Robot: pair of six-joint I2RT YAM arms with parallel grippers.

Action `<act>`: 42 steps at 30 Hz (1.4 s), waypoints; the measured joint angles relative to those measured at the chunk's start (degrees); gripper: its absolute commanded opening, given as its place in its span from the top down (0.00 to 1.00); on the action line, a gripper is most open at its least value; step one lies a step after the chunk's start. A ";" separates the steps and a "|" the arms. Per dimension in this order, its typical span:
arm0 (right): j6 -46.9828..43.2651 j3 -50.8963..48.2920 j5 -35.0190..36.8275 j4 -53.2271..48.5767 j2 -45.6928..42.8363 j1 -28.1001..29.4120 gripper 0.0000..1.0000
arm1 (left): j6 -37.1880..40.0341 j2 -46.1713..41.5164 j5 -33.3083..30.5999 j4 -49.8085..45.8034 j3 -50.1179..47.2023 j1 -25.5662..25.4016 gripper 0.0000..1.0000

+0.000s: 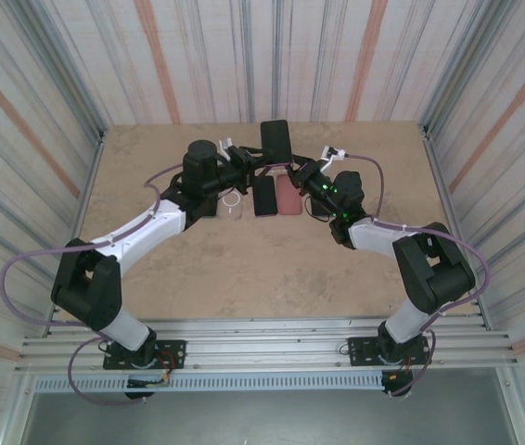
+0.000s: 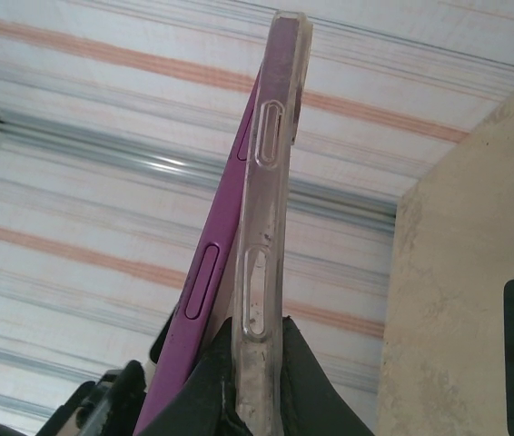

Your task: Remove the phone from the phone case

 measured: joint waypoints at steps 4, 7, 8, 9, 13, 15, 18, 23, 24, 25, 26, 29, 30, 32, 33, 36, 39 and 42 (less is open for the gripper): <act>0.83 0.00 0.28 0.00 0.00 0.24 1.00 | -0.04 0.81 -0.52 0.02 0.85 0.00 0.73; 1.01 0.00 0.26 0.17 0.00 0.26 1.00 | -0.04 0.94 -0.72 0.00 1.14 0.00 0.75; 1.01 0.00 0.26 0.26 0.00 0.33 1.00 | -0.02 0.94 -0.76 0.00 1.20 0.00 0.76; 1.03 0.00 0.26 0.33 0.00 0.39 1.00 | 0.00 0.96 -0.81 -0.02 1.31 0.00 0.77; 1.03 0.00 0.20 0.35 0.00 0.50 1.00 | 0.48 1.22 -0.87 -0.13 1.86 0.00 0.87; 1.03 0.00 0.04 -0.20 0.00 0.50 1.00 | 1.07 1.31 -0.76 -0.02 2.32 0.31 0.90; 1.01 0.00 0.07 -0.92 0.00 0.48 1.00 | 1.31 1.31 -0.57 -0.22 2.71 0.35 0.93; 0.72 0.00 0.00 -3.58 0.00 0.42 1.00 | 2.08 1.31 -0.35 -1.95 3.17 0.39 0.96; 0.46 0.00 0.00 -4.39 -0.07 0.33 1.00 | 2.27 1.31 -0.22 -2.32 3.30 0.46 0.96; 0.13 0.00 0.00 -5.35 -0.13 0.07 1.00 | 2.40 1.29 -0.04 -2.73 3.41 0.52 0.96; -0.39 0.00 -0.09 -6.38 -0.37 -0.17 1.00 | 2.58 1.27 0.28 -3.19 3.52 0.61 0.97; -2.03 0.00 -0.68 -10.10 -1.95 -1.33 1.00 | 2.80 1.25 0.94 -4.26 4.07 0.70 0.98; -2.47 0.00 -0.90 -11.02 -2.56 -1.73 1.00 | 2.82 1.25 1.25 -4.48 4.35 0.70 0.98; -3.82 0.00 -1.51 -13.46 -4.13 -2.97 1.00 | 2.99 1.22 1.46 -4.76 5.16 0.72 0.99; -4.44 0.00 -1.73 -14.62 -4.79 -3.65 1.00 | 2.99 1.18 1.51 -4.74 5.53 0.83 0.99; -6.64 0.00 -2.21 -18.91 -6.86 -6.14 1.00 | 3.02 1.07 1.55 -4.55 6.51 1.14 0.99; -9.27 0.00 -3.39 -23.43 -8.90 -8.76 1.00 | 3.02 0.98 1.57 -3.72 6.67 1.20 0.99; -13.40 0.00 -5.92 -28.94 -11.04 -12.02 1.00 | 3.02 0.98 1.77 -3.58 6.67 1.18 0.99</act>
